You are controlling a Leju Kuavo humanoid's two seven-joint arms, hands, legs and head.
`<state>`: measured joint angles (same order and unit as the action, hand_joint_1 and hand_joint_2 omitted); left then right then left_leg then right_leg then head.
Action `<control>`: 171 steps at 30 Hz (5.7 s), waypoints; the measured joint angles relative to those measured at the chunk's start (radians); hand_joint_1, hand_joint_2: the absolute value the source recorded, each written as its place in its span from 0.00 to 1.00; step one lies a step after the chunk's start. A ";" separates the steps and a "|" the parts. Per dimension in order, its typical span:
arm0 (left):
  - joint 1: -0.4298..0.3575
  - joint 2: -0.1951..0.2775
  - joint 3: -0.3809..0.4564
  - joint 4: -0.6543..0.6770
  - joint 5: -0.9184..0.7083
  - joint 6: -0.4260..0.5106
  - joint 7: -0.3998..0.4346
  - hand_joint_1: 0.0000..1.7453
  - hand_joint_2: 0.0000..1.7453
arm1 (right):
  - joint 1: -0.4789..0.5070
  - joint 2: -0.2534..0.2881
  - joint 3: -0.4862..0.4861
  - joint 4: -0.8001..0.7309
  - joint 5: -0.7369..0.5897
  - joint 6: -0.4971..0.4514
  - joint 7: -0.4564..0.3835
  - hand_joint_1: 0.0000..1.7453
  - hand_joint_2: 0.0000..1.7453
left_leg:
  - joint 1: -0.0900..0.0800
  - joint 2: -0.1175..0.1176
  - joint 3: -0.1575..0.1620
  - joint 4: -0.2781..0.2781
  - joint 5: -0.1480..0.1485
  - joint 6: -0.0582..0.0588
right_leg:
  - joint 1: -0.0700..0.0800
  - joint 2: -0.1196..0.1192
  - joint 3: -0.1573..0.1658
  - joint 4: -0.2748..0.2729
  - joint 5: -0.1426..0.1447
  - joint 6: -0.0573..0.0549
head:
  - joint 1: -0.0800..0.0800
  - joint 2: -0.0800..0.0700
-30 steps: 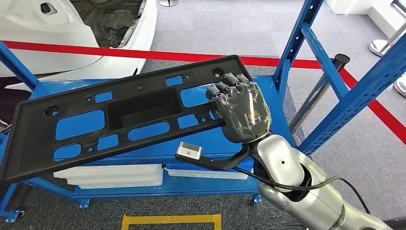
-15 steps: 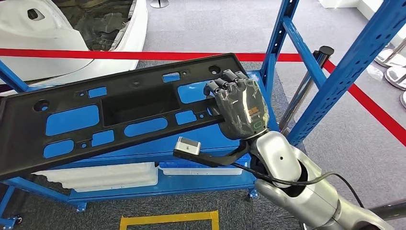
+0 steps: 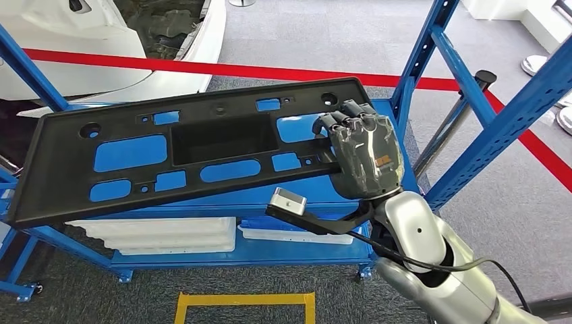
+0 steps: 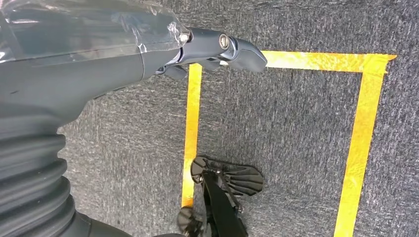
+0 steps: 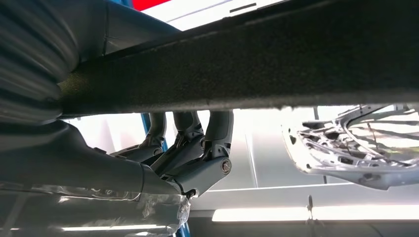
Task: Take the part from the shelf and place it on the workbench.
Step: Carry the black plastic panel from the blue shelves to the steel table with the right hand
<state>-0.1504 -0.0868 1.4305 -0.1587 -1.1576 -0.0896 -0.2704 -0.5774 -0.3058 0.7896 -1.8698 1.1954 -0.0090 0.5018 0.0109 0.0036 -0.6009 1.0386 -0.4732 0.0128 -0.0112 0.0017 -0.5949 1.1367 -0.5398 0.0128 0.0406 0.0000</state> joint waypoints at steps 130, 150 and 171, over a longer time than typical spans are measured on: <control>-0.011 -0.002 -0.001 0.000 -0.014 0.003 -0.016 0.00 1.00 | 0.013 -0.002 -0.017 -0.010 -0.098 -0.031 0.006 1.00 1.00 | 0.000 0.055 0.026 0.054 -0.092 -0.031 | 0.006 -0.027 0.022 -0.139 0.072 -0.027 | -0.008 0.000; -0.007 -0.002 -0.001 0.000 -0.013 0.003 -0.020 0.00 1.00 | 0.013 -0.006 -0.018 -0.010 -0.106 -0.029 0.014 1.00 1.00 | 0.016 0.036 0.032 0.000 -0.038 -0.005 | -0.002 0.003 -0.142 0.180 -0.047 0.026 | 0.013 0.000; -0.006 0.000 -0.001 0.000 -0.015 0.003 -0.023 0.00 1.00 | 0.009 -0.005 -0.022 -0.011 -0.103 -0.056 0.016 1.00 1.00 | 0.018 -0.080 0.025 0.012 -0.039 -0.034 | 0.009 0.103 -0.013 -0.098 0.071 -0.014 | 0.000 0.000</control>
<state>-0.1562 -0.0863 1.4294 -0.1587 -1.1725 -0.0862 -0.2931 -0.5688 -0.3107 0.7680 -1.8811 1.0926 -0.0648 0.5180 0.0288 -0.0766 -0.5764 1.0507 -0.5118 -0.0215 -0.0018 0.1051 -0.6080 1.0389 -0.4686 -0.0008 0.0410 0.0000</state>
